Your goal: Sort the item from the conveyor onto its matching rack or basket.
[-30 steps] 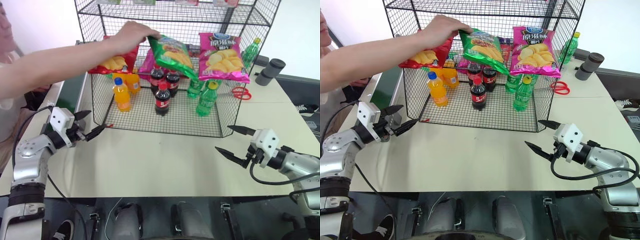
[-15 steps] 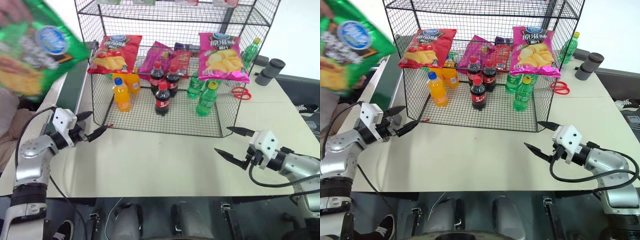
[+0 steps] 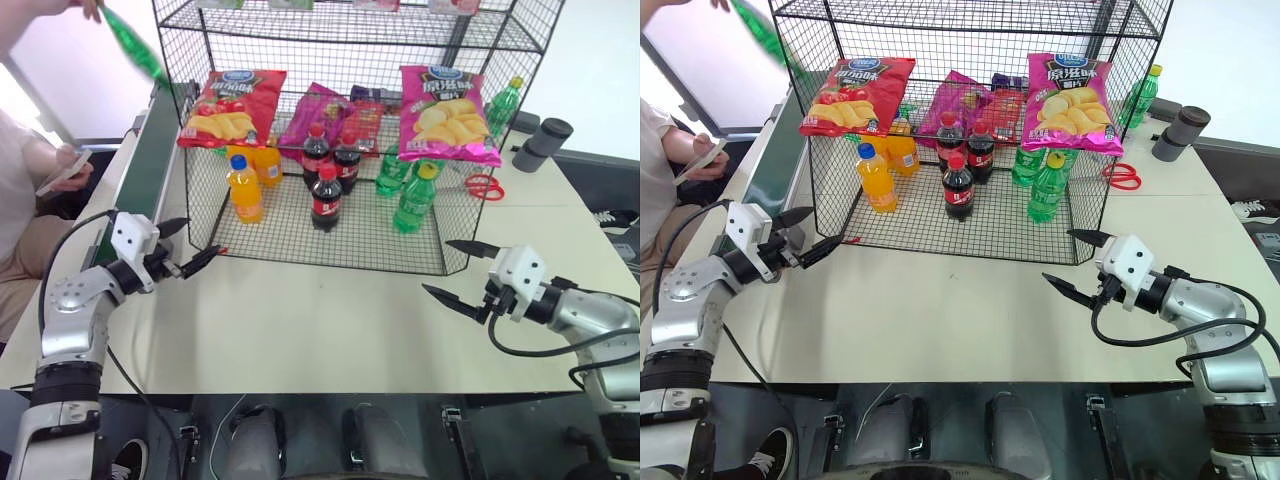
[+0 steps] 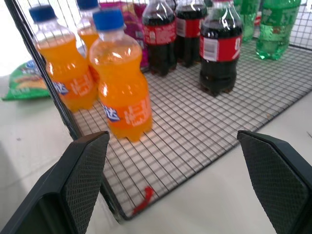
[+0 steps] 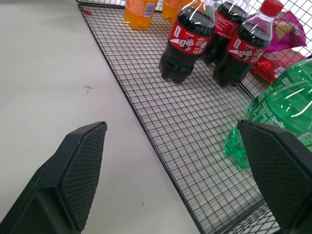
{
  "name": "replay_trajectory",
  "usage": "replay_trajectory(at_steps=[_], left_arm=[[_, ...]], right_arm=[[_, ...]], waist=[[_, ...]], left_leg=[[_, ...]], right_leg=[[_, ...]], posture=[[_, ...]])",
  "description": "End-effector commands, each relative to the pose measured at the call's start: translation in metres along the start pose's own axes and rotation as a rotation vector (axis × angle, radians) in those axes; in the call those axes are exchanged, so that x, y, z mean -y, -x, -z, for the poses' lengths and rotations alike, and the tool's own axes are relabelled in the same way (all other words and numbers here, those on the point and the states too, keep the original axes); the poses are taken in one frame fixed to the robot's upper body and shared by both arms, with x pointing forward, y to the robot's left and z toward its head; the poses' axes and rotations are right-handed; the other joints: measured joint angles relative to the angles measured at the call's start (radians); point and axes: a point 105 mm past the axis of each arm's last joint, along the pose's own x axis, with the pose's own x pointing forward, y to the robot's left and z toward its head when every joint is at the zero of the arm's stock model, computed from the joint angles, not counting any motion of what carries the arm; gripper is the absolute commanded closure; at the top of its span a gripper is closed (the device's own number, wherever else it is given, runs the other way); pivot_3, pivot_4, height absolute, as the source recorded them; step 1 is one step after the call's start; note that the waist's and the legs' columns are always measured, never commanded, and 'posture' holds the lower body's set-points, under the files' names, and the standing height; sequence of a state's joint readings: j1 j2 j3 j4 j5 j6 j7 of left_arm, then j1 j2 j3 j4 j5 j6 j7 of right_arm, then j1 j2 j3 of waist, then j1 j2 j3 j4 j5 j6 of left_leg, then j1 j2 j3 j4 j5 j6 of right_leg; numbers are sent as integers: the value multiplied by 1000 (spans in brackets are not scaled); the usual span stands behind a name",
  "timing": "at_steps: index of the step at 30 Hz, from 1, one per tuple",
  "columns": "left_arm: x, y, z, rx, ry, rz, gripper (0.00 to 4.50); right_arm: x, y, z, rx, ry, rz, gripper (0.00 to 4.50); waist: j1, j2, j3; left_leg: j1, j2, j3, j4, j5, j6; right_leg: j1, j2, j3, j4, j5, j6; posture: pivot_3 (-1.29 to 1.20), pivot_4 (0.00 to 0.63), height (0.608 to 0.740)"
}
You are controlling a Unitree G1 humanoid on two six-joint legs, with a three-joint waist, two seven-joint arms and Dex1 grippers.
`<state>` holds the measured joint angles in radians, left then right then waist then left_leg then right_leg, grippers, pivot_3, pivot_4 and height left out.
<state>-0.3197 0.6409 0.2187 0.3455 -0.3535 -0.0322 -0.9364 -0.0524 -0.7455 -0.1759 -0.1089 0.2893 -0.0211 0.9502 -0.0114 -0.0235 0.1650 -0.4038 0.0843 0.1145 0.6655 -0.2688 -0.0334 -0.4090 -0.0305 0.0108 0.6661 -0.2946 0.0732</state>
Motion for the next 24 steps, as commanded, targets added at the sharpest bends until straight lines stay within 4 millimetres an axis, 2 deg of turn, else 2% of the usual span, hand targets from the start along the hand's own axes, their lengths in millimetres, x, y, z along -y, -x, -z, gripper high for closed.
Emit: replay_trajectory(at_steps=[1,6,11,15,24], left_arm=[[-4,0,-13,40,-39,-18,0],[-2,7,-6,4,-26,-5,0],[3,10,-2,-20,-19,20,0],[7,11,-1,-31,-3,29,0],[14,28,11,-144,97,32,0]], right_arm=[[8,0,-8,29,44,26,36],[-2,-2,-8,39,23,8,36],[-12,5,-4,10,13,-17,36],[-14,6,-4,1,6,-30,36],[-15,-3,-9,19,2,-73,36]], waist=[[0,0,0],[-1,0,0],[0,0,0],[0,0,0],[-2,0,0]], left_leg=[[0,0,0,0,0,0],[0,0,0,0,0,0],[0,0,0,0,0,0],[0,0,0,0,0,0],[1,1,0,0,0,0]], right_leg=[[0,0,0,0,0,0],[0,0,0,0,0,0],[0,0,0,0,0,0],[0,0,0,0,0,0],[0,1,0,1,0,0]], posture=[[0,150,740],[0,150,740],[0,150,740],[0,150,740],[0,150,740]])
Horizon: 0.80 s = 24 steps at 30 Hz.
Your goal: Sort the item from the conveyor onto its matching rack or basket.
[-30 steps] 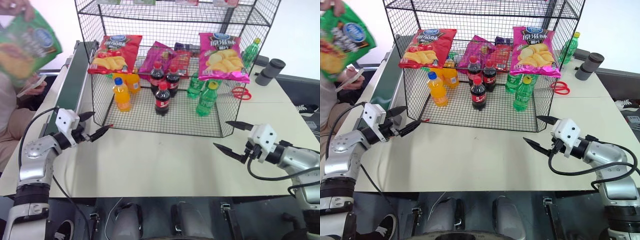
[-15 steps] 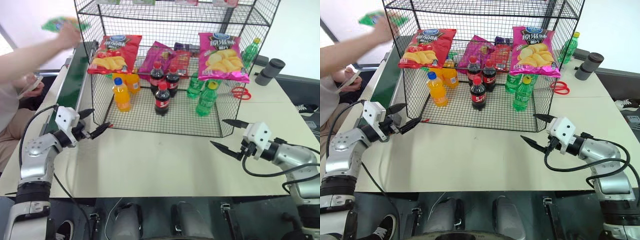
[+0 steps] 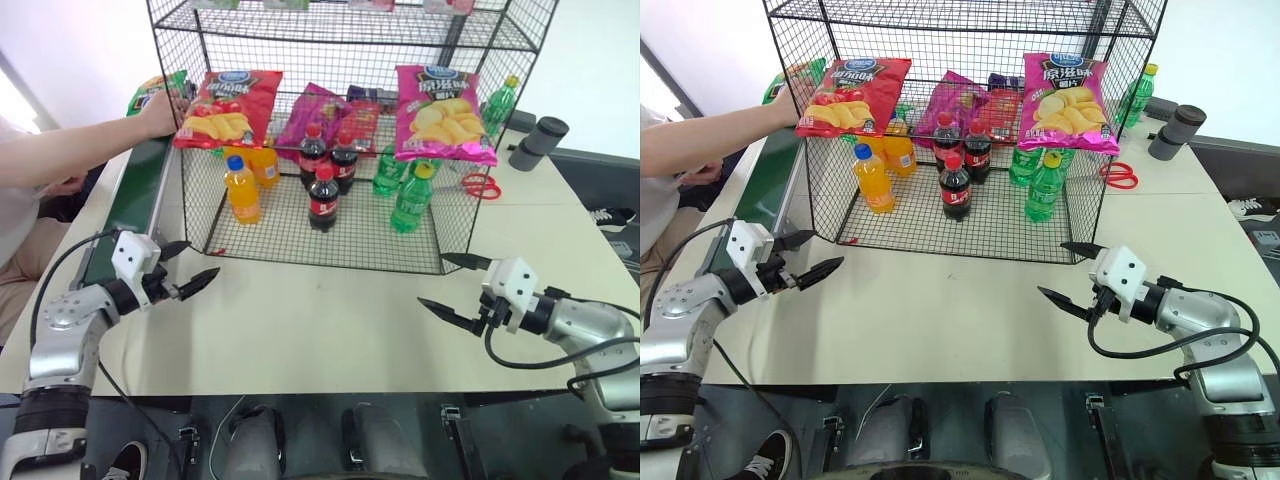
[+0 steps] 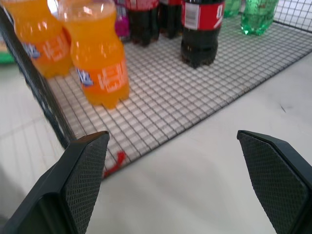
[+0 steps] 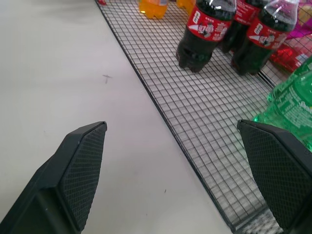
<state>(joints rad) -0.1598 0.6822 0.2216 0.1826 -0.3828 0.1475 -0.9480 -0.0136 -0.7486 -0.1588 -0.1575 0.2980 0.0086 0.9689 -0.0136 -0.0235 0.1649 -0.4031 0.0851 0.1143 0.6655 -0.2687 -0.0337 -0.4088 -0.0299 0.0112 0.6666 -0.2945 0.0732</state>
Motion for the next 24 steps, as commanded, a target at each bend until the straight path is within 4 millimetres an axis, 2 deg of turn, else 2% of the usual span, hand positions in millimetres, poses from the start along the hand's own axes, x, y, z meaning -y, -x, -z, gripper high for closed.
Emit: replay_trajectory(at_steps=[1,6,17,21,24], left_arm=[[-5,7,-13,-3,9,-21,0],[-5,10,-17,5,13,-19,0],[-6,17,-14,5,103,-52,0],[-10,19,-18,10,167,-76,0],[-9,22,-16,-49,238,-57,0]], right_arm=[[-2,-4,-10,31,27,-22,36],[-2,-8,-11,41,26,-31,36],[-4,-8,-13,48,21,-45,36],[-5,-12,-13,54,23,-54,36],[-2,-16,-14,67,27,-61,36]], waist=[[2,0,0],[2,0,0],[1,0,0],[1,0,0],[-2,0,0]], left_leg=[[0,0,0,0,0,0],[0,0,0,0,0,0],[0,0,0,0,0,0],[0,0,0,0,0,0],[0,0,-1,0,0,0]], right_leg=[[0,0,0,0,0,0],[0,0,0,0,0,0],[0,0,0,0,0,0],[0,0,0,0,0,0],[0,0,0,0,0,0]], posture=[[0,150,740],[0,150,740],[0,150,740],[0,150,740],[0,150,740]])
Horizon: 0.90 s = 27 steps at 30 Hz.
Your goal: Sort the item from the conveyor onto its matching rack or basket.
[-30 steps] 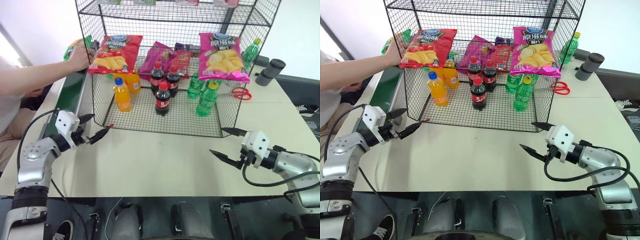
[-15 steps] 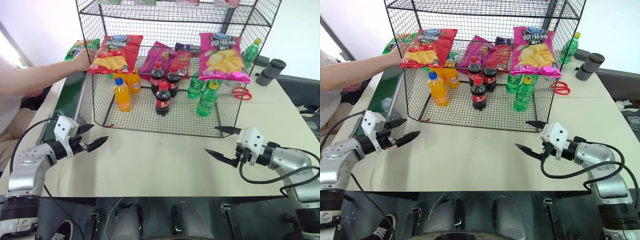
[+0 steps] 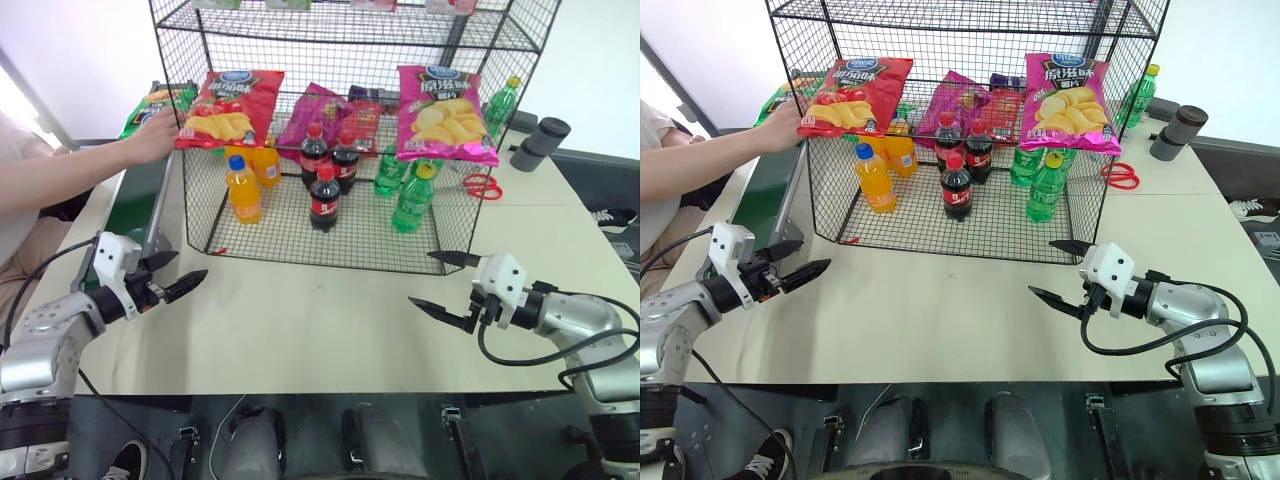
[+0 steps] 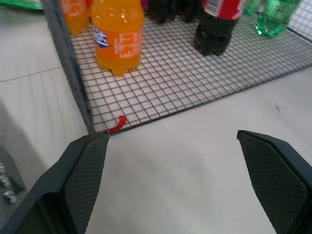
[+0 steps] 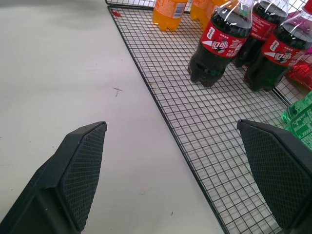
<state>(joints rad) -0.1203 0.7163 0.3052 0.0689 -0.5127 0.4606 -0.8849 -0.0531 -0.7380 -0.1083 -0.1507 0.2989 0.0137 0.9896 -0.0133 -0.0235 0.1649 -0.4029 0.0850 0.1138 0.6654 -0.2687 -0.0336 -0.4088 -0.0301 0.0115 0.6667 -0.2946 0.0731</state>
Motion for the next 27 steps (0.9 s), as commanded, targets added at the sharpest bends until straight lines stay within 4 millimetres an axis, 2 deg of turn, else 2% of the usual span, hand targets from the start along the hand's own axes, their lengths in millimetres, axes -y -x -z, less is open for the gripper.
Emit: replay_trajectory(at_steps=[1,4,8,14,16,20,23,25,27], left_arm=[[-1,8,-13,-43,24,-3,0],[2,10,-14,-53,10,2,0],[1,15,-22,29,-86,-22,0],[4,22,-19,47,-72,-37,0],[9,23,-16,49,-15,-18,0],[16,34,-18,100,16,-9,0],[13,43,-21,137,-53,-50,0],[1,48,-20,131,-170,-163,0],[-7,54,-28,177,-266,-253,0]], right_arm=[[5,-6,-11,47,30,-5,36],[8,-10,-11,54,33,-10,36],[8,-15,-11,65,34,-24,36],[6,-21,-12,79,30,-45,36],[7,-23,-13,85,33,-48,36],[3,-33,-21,119,29,-72,36],[-3,-43,-29,164,-6,-92,36],[-9,-50,-38,212,-61,-120,36],[-14,-56,-46,253,-99,-147,36]], waist=[[-4,0,0],[-2,0,0],[0,0,0],[0,0,0],[0,0,0],[-4,0,0],[-4,0,0],[-2,0,0],[0,0,0]], left_leg=[[0,0,0,0,0,0],[0,0,-1,0,0,0],[0,0,-1,0,0,0],[0,0,-1,0,0,0],[0,0,-1,0,0,0],[0,0,-1,0,0,0],[0,0,-1,0,0,0],[0,0,-1,0,0,0],[0,0,-1,0,0,0]], right_leg=[[0,0,0,0,0,0],[0,0,0,0,0,0],[0,0,1,0,0,0],[0,0,1,0,0,0],[0,0,1,0,0,0],[-1,0,1,0,0,0],[-1,0,1,0,0,0],[-1,0,1,0,0,0],[0,-1,1,0,0,0]], posture=[[0,150,740],[0,150,740],[0,150,740],[0,150,740],[0,150,740],[0,150,740],[0,150,740],[0,150,740],[0,150,740]])
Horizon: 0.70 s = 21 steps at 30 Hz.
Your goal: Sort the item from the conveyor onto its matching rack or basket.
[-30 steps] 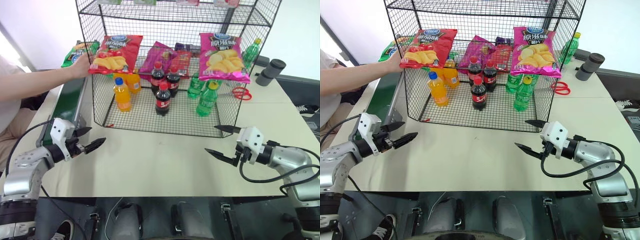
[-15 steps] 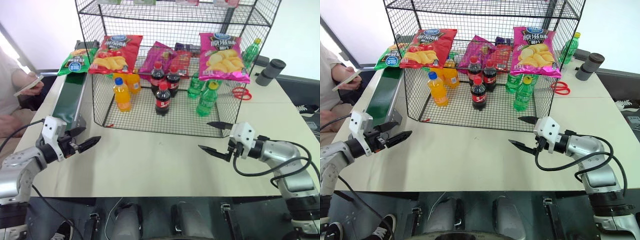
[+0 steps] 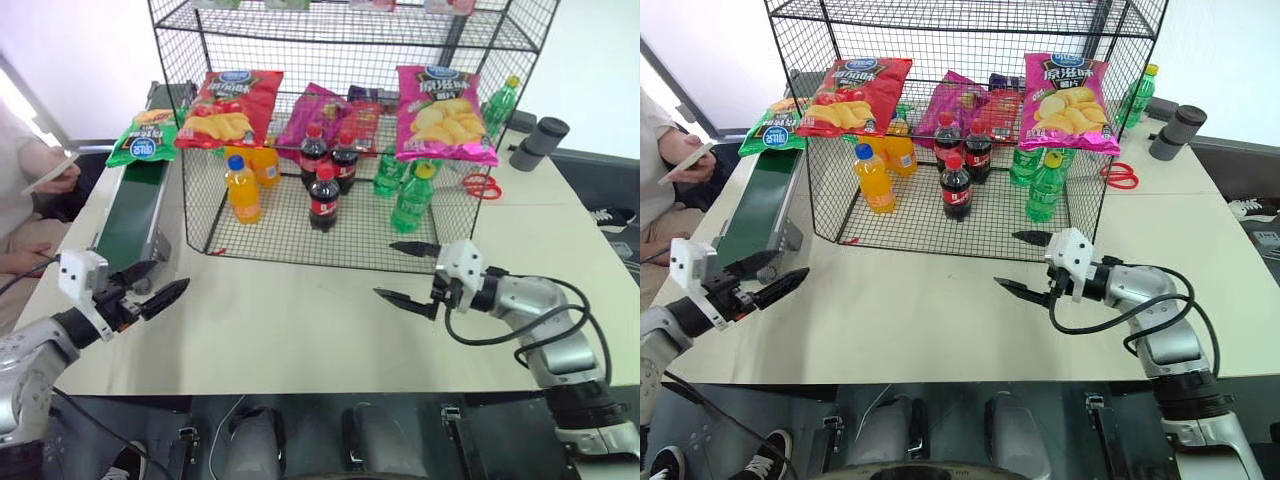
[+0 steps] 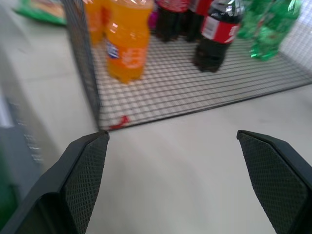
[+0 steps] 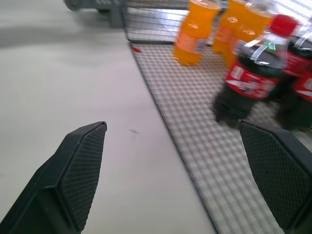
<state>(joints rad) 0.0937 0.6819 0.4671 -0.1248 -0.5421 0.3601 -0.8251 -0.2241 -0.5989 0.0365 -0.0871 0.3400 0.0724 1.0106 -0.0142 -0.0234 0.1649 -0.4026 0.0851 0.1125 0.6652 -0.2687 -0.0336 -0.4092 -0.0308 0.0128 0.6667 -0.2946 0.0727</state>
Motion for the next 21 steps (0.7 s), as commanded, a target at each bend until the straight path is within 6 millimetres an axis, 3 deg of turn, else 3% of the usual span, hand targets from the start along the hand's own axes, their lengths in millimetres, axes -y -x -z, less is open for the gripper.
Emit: replay_trajectory(at_steps=[1,6,9,21], left_arm=[[-18,12,-24,97,-224,-155,0],[-30,28,-25,82,-404,-259,0],[-37,41,-18,-19,-723,-318,0],[-50,73,14,-243,-1269,-321,0]], right_arm=[[-8,-13,-26,109,-34,-59,36],[-18,-32,-36,177,-111,-142,36],[-29,-44,-36,170,-122,-202,36],[-41,-54,-35,150,-164,-319,36]], waist=[[2,0,0],[1,-1,0],[-6,-1,0],[-2,-2,-1]], left_leg=[[0,0,0,0,0,0],[0,0,0,0,0,0],[0,0,1,-1,0,0],[-1,0,5,-2,-1,1]], right_leg=[[0,0,0,0,0,0],[0,-1,0,0,0,0],[-1,-1,0,0,0,0],[-3,-6,-1,0,-1,-3]], posture=[[0,150,740],[0,150,740],[0,150,740],[0,150,740]])
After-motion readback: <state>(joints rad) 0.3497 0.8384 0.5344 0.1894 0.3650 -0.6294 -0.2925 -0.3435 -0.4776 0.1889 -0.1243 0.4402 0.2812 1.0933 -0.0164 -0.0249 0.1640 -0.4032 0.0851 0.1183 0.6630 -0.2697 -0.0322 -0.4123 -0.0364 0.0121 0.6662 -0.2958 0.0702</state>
